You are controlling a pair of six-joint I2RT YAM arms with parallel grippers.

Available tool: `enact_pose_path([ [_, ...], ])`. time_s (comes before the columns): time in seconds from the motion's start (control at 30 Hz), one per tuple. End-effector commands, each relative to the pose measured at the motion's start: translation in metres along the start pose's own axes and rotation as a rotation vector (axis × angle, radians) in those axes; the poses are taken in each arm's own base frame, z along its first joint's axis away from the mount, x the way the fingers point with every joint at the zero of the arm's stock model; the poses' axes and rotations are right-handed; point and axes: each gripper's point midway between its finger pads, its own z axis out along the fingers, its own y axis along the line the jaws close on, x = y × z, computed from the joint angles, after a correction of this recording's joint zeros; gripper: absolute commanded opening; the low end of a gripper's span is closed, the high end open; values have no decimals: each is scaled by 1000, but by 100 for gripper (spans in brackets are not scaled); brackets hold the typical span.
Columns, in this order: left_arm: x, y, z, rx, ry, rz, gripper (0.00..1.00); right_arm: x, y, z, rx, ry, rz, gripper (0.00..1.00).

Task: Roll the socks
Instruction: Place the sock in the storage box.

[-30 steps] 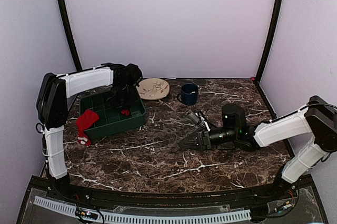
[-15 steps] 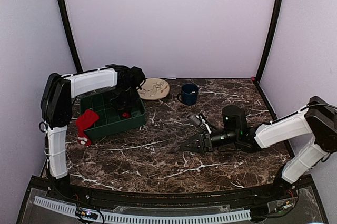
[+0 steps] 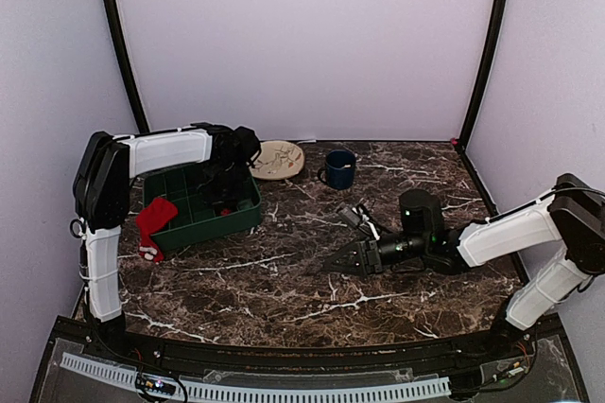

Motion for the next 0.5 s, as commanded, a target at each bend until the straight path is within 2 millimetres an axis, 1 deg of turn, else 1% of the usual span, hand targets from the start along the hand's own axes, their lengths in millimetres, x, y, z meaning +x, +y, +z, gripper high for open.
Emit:
enact_pose_path([
  [0.0, -3, -7, 6, 48, 0, 11, 0, -12, 7, -2, -12, -26, -44, 36],
  [0.1, -1, -13, 10, 72, 12, 26, 0, -13, 6, -1, -4, -25, -38, 36],
  [0.3, 11, -12, 21, 83, 59, 32, 0, -16, 5, 0, 5, -27, -26, 36],
  [0.47, 12, -13, 28, 112, 81, 19, 0, -20, 4, 2, 12, -28, -19, 37],
])
